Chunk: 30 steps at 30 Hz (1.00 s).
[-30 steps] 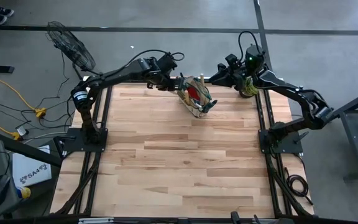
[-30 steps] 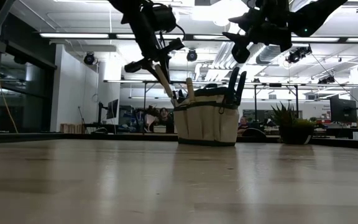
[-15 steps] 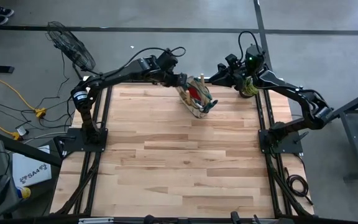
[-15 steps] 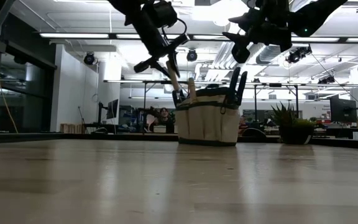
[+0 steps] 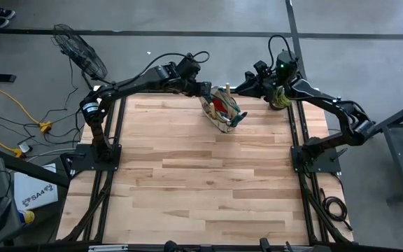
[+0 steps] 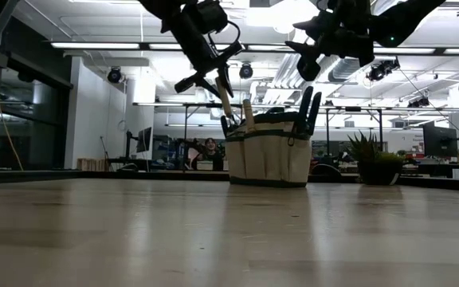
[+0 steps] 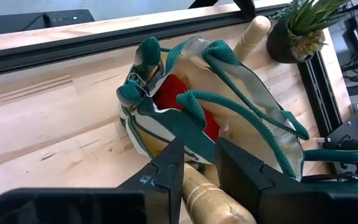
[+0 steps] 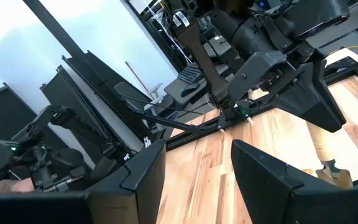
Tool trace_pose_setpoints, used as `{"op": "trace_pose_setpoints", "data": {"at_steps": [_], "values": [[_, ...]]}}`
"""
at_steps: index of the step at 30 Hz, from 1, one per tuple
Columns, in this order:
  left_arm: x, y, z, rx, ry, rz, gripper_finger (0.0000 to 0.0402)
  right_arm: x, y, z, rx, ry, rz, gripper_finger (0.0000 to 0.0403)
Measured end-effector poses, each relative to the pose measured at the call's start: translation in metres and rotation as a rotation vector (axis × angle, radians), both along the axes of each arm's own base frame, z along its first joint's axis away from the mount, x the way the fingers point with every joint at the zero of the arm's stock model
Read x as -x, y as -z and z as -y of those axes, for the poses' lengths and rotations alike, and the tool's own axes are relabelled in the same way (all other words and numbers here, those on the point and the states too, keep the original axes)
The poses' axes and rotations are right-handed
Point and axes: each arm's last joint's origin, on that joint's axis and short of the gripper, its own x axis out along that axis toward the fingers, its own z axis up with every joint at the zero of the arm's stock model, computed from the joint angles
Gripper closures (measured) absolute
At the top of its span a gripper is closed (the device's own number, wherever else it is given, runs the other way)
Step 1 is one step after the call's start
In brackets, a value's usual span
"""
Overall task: Pick & Place Garden tools in Gardening bag
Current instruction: Put the trowel into the gardening bag
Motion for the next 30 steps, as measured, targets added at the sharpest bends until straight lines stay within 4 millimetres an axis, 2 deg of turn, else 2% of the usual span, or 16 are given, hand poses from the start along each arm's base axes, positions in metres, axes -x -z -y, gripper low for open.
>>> {"op": "trace_pose_setpoints", "data": {"at_steps": [30], "values": [[-0.001, -0.0018, -0.0013, -0.049, 0.008, 0.0, 0.0314, 0.0, 0.0001, 0.0, 0.001, 0.0, 0.0, 0.0227]]}}
